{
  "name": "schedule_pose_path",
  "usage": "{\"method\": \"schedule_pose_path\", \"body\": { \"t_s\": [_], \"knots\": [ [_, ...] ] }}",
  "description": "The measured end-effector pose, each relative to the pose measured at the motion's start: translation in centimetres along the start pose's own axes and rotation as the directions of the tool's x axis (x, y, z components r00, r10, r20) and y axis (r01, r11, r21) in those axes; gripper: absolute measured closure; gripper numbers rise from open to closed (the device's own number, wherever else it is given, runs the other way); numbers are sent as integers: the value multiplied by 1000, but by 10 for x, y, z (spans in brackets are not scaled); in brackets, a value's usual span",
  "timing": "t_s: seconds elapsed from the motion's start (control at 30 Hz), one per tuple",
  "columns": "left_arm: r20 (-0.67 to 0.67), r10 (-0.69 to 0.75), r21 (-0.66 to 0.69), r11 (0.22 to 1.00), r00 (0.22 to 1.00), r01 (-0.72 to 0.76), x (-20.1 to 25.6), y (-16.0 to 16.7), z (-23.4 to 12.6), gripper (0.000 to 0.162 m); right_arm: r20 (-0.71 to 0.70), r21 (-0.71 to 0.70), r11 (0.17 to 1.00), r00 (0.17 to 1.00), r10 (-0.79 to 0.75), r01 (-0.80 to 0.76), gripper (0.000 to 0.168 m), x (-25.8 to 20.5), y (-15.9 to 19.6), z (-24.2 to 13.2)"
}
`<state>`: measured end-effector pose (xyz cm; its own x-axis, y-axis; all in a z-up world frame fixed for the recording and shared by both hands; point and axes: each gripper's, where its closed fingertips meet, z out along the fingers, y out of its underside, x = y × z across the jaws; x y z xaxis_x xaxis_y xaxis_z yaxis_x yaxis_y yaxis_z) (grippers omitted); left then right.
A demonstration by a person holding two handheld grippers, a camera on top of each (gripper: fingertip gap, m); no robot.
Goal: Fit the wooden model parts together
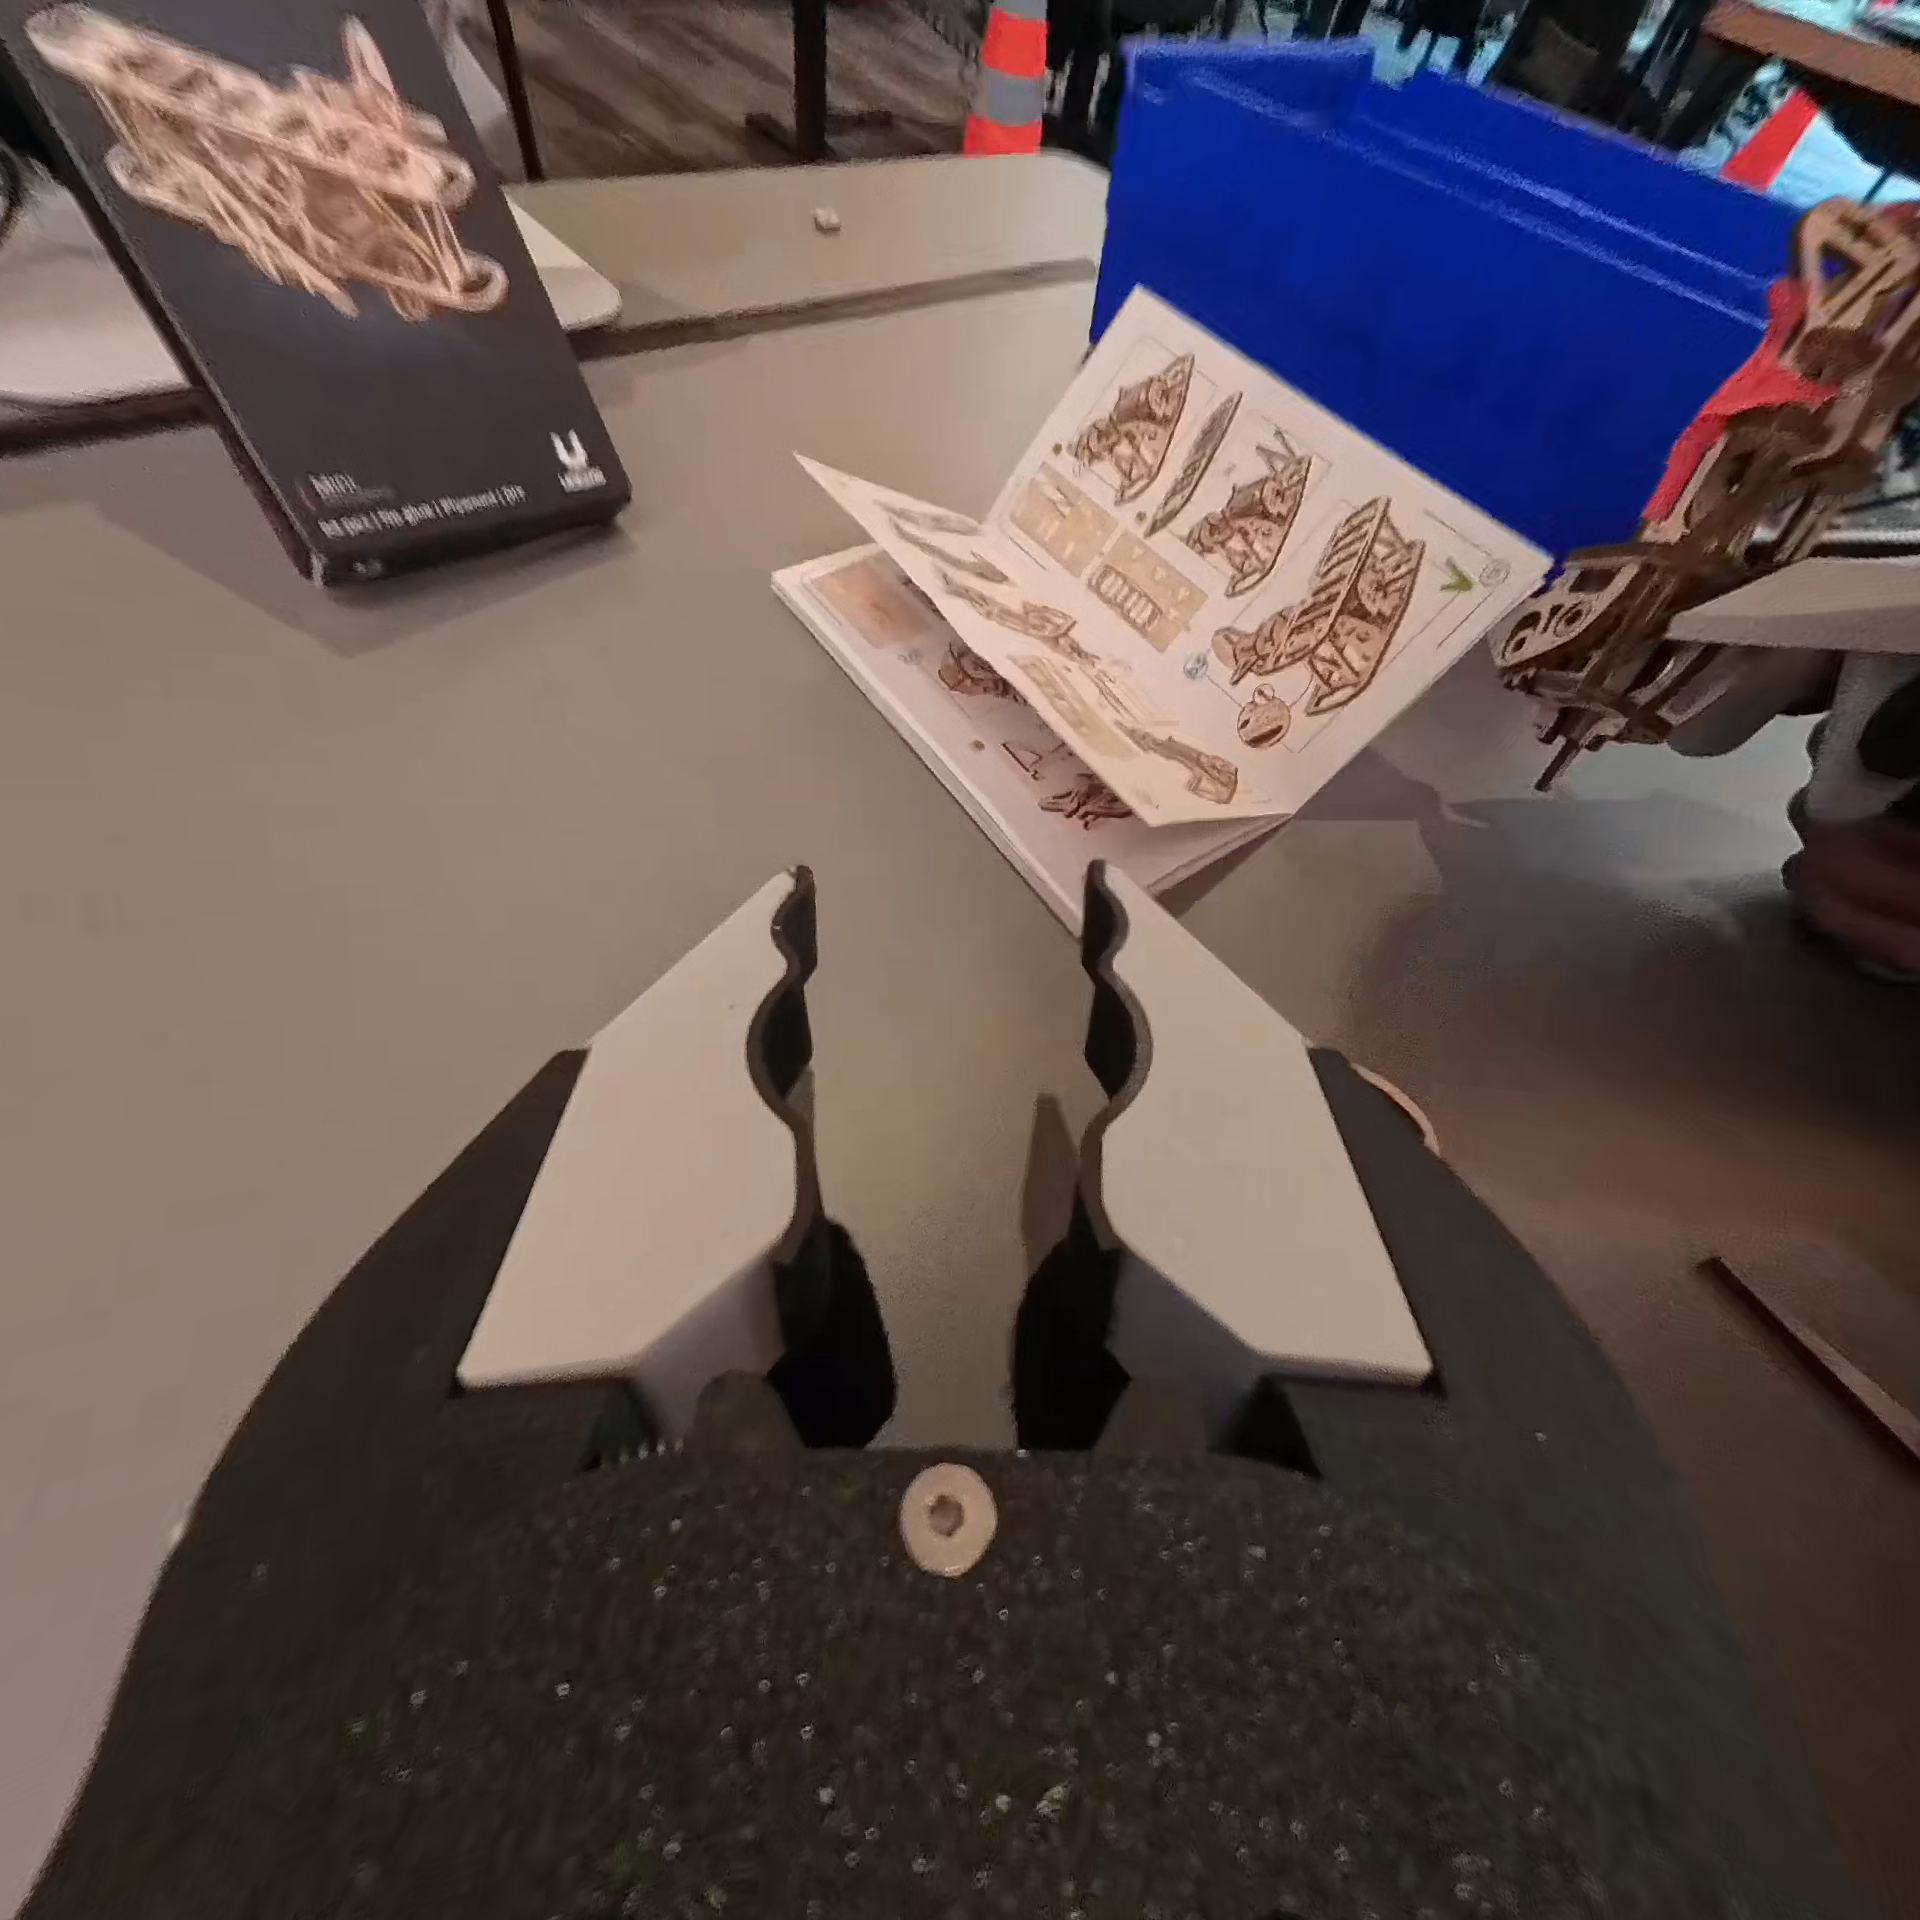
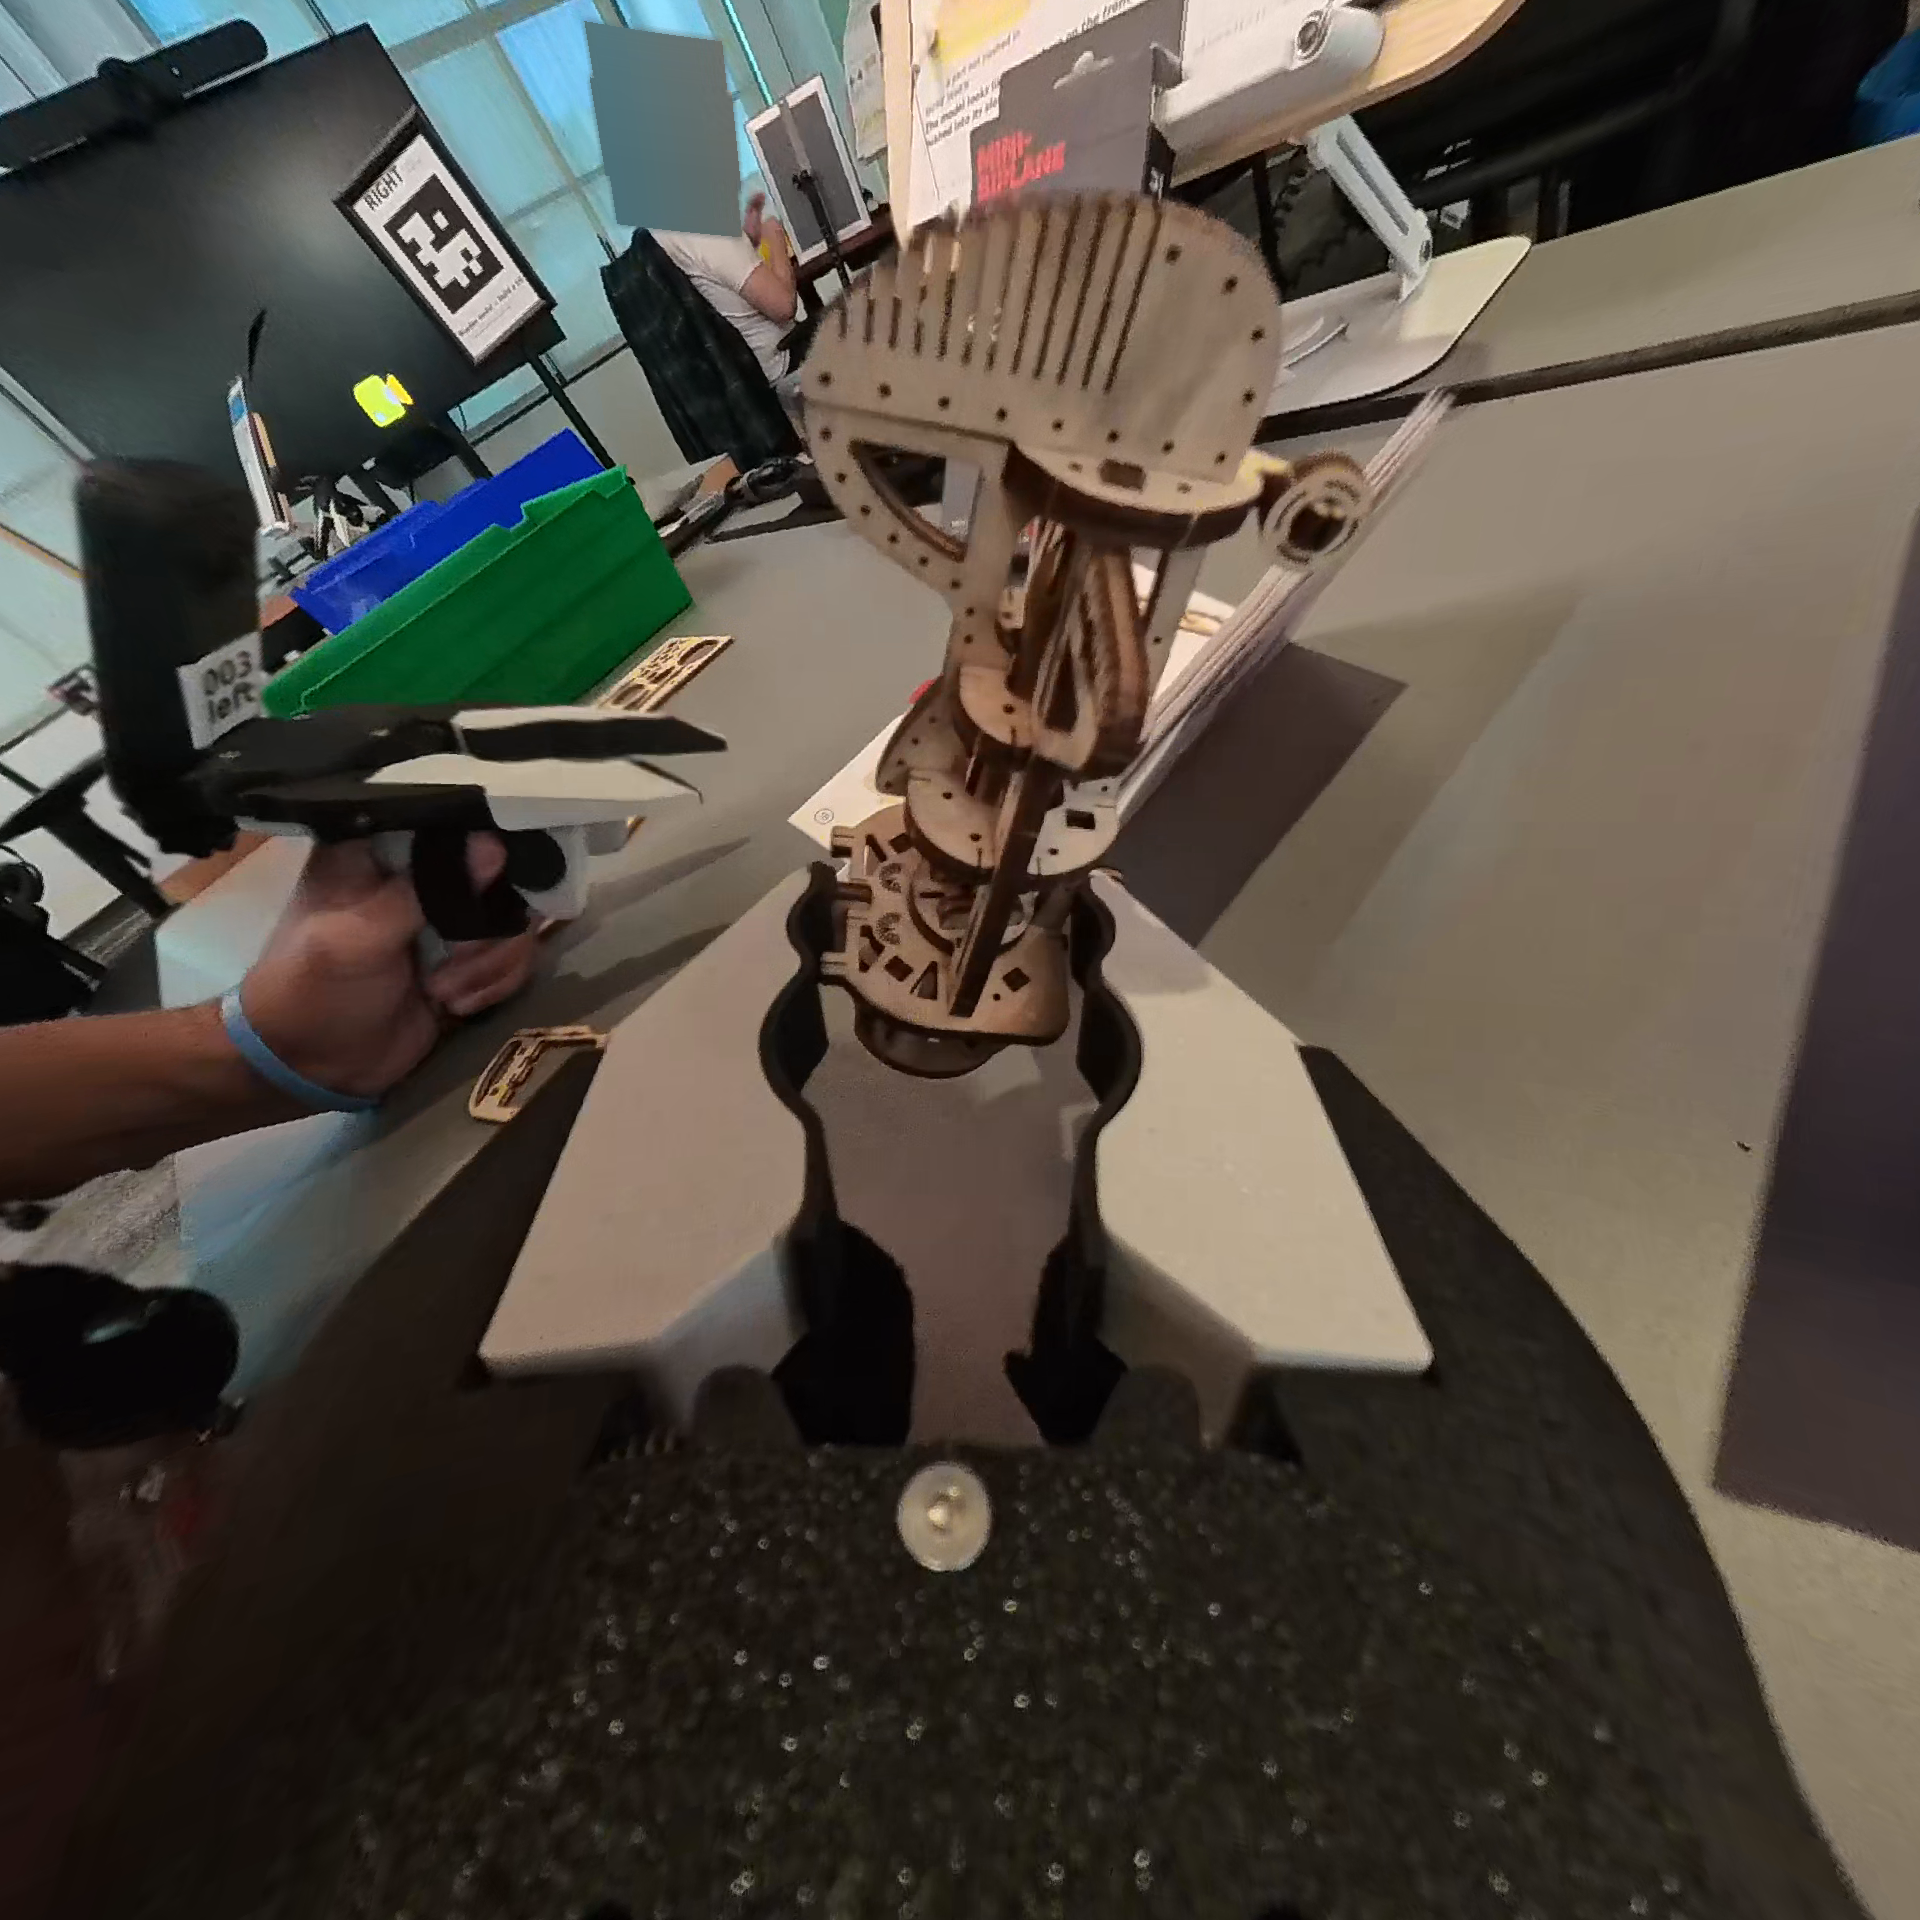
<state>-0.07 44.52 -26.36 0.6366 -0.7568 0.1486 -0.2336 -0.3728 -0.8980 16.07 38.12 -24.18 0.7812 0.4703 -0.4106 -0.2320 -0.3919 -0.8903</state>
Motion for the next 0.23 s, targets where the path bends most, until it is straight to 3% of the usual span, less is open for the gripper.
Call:
{"method": "schedule_pose_path", "body": {
  "t_s": [0.1, 0.23],
  "knots": [
    [-33, -26, -115, 993, 999, 22, 3, 16, 11, 107, -10, -9, 999, 999, 33, -33, 125, 5, 1, 1],
    [-38, -29, -145, 989, 999, 23, 3, 20, 14, 107, -7, -10, 1000, 1000, 21, -21, 124, 3, 1, 2]
  ]
}}
